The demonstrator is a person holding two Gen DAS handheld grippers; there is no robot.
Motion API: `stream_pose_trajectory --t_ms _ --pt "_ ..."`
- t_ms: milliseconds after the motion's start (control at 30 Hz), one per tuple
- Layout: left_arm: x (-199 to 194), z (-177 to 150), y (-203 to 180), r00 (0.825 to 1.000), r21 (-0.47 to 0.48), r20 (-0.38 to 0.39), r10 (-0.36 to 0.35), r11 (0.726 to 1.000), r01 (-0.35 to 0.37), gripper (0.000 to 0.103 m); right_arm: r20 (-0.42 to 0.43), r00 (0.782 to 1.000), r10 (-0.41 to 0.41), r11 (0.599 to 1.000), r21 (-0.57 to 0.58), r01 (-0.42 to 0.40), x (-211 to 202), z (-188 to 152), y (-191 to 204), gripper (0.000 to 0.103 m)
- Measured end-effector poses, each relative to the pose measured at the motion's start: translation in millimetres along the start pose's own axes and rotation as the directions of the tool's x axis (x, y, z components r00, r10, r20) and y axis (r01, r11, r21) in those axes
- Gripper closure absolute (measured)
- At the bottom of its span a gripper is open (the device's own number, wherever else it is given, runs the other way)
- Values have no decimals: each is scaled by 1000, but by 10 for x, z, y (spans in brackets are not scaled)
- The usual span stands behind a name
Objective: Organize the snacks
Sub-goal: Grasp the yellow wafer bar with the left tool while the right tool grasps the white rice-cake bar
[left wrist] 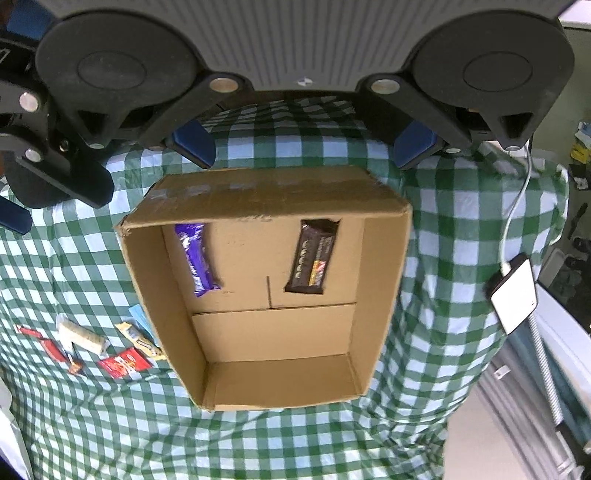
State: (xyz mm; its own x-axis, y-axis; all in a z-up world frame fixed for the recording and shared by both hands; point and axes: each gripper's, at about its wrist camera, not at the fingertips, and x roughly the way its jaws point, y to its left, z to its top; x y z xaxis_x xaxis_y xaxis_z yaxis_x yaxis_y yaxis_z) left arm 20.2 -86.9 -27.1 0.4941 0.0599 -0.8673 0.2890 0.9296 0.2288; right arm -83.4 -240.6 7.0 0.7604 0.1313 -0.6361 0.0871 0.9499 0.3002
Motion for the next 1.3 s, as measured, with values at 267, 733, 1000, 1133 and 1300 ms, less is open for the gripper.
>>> stream_pose_trajectory --t_ms 267,733,1000,1133,1300 --pt "79 497 -505 999 67 6 -48 997 48 0 4 998 -55 995 85 55 79 82 -541 3" --pt "840 1979 -1995 977 146 -44 -211 966 215 0 52 942 -330 929 196 315 463 468 -2251 3" --pt "2028 2722 -2700 957 130 -173 -234 957 258 0 -3 946 -325 932 167 321 1339 750 -3235 3" --pt "2500 2919 -2848 948 122 -224 -225 959 256 0 -32 955 -294 948 121 295 1854 852 -3568 3" --pt "2911 3023 -2886 940 91 -274 -203 968 235 0 -53 968 -244 970 0 244 2425 937 -3706 3"
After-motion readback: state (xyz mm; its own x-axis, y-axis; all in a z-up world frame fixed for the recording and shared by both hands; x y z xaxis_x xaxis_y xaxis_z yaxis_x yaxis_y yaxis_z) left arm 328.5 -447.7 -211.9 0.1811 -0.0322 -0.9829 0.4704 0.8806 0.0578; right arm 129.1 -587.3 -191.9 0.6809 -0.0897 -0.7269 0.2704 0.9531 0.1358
